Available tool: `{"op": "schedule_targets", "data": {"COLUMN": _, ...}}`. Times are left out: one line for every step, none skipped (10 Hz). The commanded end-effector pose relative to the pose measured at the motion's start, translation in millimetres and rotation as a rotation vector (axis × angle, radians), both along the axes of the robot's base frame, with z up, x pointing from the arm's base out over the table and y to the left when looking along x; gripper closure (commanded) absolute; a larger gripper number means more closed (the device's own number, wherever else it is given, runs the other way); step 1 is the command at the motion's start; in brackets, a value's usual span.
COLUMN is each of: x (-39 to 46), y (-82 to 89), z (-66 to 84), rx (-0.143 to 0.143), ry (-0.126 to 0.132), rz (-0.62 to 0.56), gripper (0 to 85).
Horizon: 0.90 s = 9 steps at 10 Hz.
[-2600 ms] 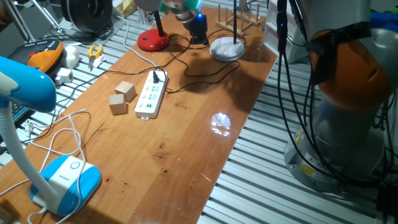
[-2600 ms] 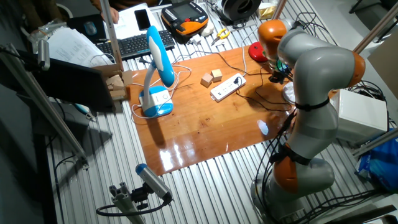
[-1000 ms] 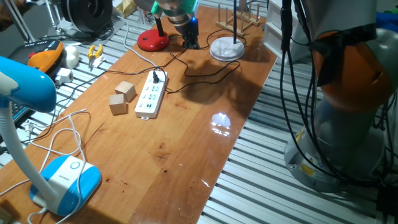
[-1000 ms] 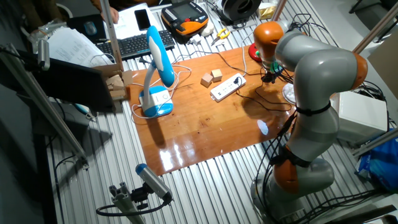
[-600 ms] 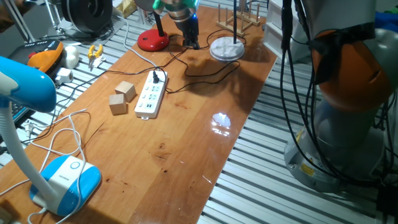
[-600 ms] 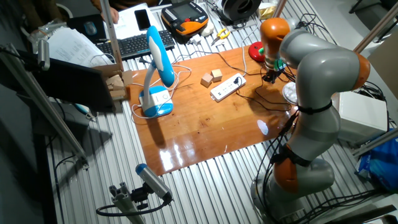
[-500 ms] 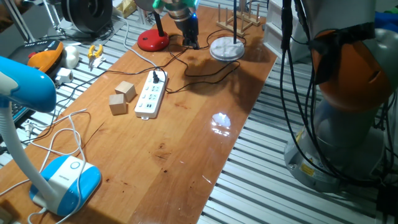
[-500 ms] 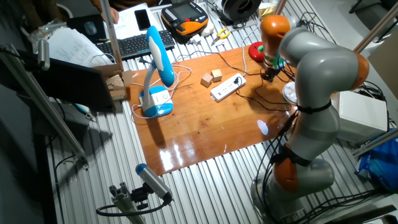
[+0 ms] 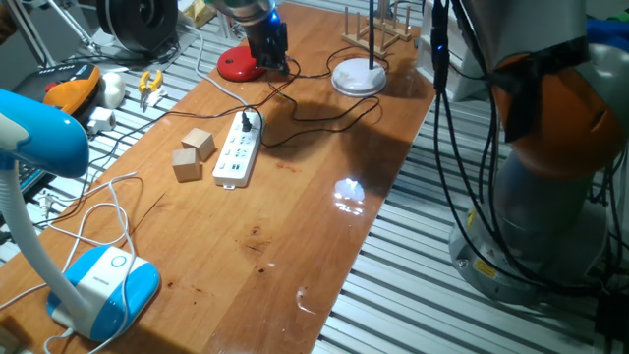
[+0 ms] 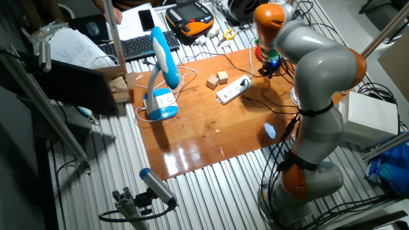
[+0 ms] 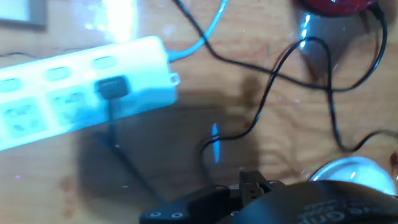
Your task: Plug in the power cord of the desk lamp, turn on the socket, and light up the desk lamp
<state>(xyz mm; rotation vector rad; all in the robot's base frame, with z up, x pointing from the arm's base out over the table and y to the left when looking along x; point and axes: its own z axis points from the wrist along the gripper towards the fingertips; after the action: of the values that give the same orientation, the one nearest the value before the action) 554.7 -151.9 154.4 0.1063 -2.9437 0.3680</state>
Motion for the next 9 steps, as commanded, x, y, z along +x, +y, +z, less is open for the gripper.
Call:
{"op": "schedule_targets", "data": {"x": -4.8, "y": 35.5, "z": 1.4, "rx": 0.000, "ry": -0.002, "rz": -0.016, "gripper": 85.0}}
{"op": "schedule_targets", "data": {"x": -10.8, "y": 40.8, "z": 0.9, "rx": -0.002, "ry": -0.005, "rz": -0.028, "gripper": 85.0}}
{"op": "schedule_targets", "data": {"x": -15.1, "y": 43.7, "z": -0.5, "rx": 0.011, "ry": -0.010, "rz": -0.041, "gripper": 85.0}}
{"op": "schedule_targets", "data": {"x": -17.8, "y": 46.0, "z": -1.7, "rx": 0.011, "ry": -0.017, "rz": -0.045, "gripper": 85.0}}
{"op": "schedule_targets", "data": {"x": -19.8, "y": 46.8, "z": -1.8, "rx": 0.021, "ry": -0.018, "rz": -0.050, "gripper": 85.0}}
{"op": "schedule_targets", "data": {"x": -24.8, "y": 48.2, "z": -0.9, "rx": 0.035, "ry": -0.020, "rz": -0.052, "gripper": 85.0}}
{"op": "schedule_targets", "data": {"x": -31.3, "y": 49.2, "z": 1.4, "rx": 0.042, "ry": -0.020, "rz": -0.048, "gripper": 85.0}}
{"op": "schedule_targets", "data": {"x": -38.4, "y": 48.7, "z": 5.6, "rx": 0.073, "ry": -0.017, "rz": -0.045, "gripper": 85.0}}
{"op": "schedule_targets", "data": {"x": -44.4, "y": 48.4, "z": 8.6, "rx": 0.073, "ry": -0.017, "rz": -0.047, "gripper": 85.0}}
